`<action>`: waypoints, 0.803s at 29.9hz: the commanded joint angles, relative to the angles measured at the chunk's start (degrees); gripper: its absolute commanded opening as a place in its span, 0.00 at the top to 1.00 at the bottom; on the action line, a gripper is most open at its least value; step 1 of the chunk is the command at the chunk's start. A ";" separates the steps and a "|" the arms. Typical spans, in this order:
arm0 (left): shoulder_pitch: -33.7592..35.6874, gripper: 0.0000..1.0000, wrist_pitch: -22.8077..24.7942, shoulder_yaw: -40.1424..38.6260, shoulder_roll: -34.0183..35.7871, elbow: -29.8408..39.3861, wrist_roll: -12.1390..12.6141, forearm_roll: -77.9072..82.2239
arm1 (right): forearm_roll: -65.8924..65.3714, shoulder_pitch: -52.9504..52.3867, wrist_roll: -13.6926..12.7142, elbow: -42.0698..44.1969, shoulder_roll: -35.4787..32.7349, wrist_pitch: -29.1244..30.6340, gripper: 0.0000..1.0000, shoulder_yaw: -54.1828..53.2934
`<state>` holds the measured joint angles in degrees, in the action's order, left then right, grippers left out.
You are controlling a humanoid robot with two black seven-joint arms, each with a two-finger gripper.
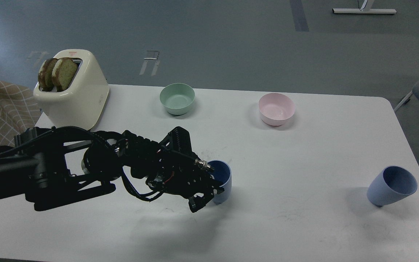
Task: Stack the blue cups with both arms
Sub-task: 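Slide the blue cup with the left hand toward the table center, then release the blue cup and raise the left arm back to rest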
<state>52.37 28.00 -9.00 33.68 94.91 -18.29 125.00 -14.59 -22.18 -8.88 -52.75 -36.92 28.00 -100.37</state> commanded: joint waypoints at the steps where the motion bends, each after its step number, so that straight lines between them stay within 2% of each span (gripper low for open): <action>1: 0.27 0.58 0.00 0.47 -0.01 -0.08 0.01 0.00 | 0.00 0.03 0.00 0.01 0.00 0.00 0.00 0.00; 5: 0.36 0.58 0.00 0.30 -0.01 0.01 0.01 0.00 | 0.00 0.12 0.00 0.01 0.00 0.00 0.00 0.00; 7: 0.62 0.52 0.00 -0.05 -0.01 0.01 0.01 0.00 | 0.00 0.21 0.00 0.10 0.00 0.00 0.00 -0.35; 9: 1.15 0.27 0.00 -1.28 0.16 0.45 -0.16 0.00 | 0.00 0.65 0.00 0.10 0.00 0.00 0.00 -0.53; 13: 2.38 0.19 0.00 -4.88 0.25 0.62 -0.43 0.00 | 0.00 0.82 0.00 0.01 0.09 0.00 0.00 -0.53; 15: 3.43 0.10 0.00 -9.34 0.43 0.54 -0.34 -4.64 | 0.00 0.82 0.00 -0.16 0.09 0.00 0.00 -0.62; 19: 3.44 0.04 0.00 -16.74 1.04 0.45 0.10 -13.79 | -0.09 0.82 0.00 -1.13 0.00 0.00 0.00 -0.88; 24: 3.09 0.03 0.00 -24.30 1.13 -2.88 0.45 -23.04 | -1.14 2.14 0.00 -6.22 -3.25 0.00 0.00 -0.79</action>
<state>55.80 27.99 -29.58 34.76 94.33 -18.05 105.74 -14.95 -20.80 -8.88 -56.39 -38.67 28.00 -101.26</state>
